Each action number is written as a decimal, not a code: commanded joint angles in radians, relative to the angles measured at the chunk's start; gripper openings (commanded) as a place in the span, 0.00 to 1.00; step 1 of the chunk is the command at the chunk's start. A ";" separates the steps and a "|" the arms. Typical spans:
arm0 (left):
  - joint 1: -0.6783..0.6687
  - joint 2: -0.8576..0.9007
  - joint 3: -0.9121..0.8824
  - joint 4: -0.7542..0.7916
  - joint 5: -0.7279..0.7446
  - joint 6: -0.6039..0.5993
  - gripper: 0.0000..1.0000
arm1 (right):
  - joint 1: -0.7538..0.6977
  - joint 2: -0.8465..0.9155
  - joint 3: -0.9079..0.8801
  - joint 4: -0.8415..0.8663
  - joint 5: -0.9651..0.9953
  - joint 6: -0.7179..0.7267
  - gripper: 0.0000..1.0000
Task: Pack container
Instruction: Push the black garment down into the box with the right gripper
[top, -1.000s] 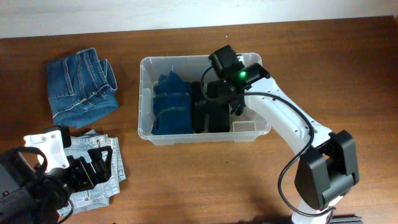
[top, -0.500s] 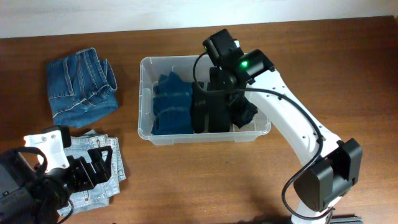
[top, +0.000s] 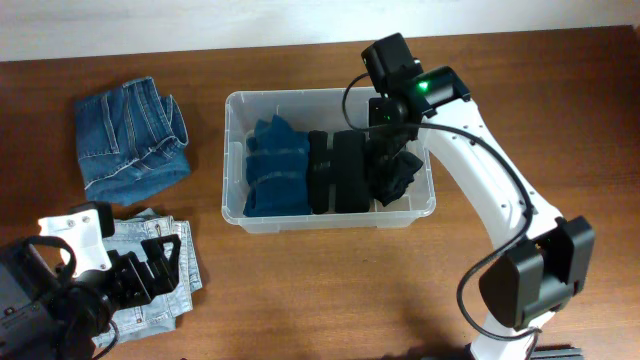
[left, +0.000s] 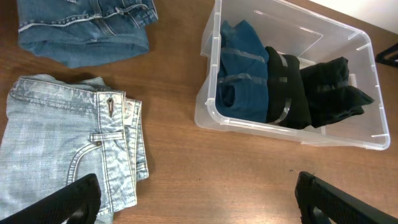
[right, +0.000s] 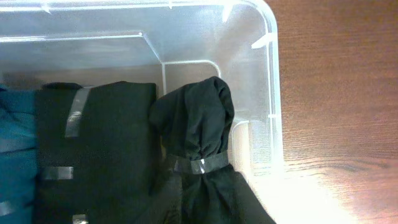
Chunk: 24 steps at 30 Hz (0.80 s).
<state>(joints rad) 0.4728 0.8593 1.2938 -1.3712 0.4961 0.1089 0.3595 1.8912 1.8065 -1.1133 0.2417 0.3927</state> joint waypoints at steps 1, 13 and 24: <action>0.000 0.001 0.002 0.002 0.000 0.013 0.99 | 0.010 0.053 -0.002 -0.003 -0.003 0.005 0.13; 0.000 0.001 0.002 0.002 0.000 0.013 0.99 | 0.000 0.196 -0.003 -0.027 0.005 0.005 0.10; 0.000 0.001 0.002 0.002 0.000 0.013 0.99 | -0.001 0.276 -0.042 -0.029 -0.009 0.008 0.10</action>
<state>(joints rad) 0.4728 0.8593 1.2938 -1.3712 0.4961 0.1089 0.3626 2.1319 1.7817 -1.1408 0.2375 0.3927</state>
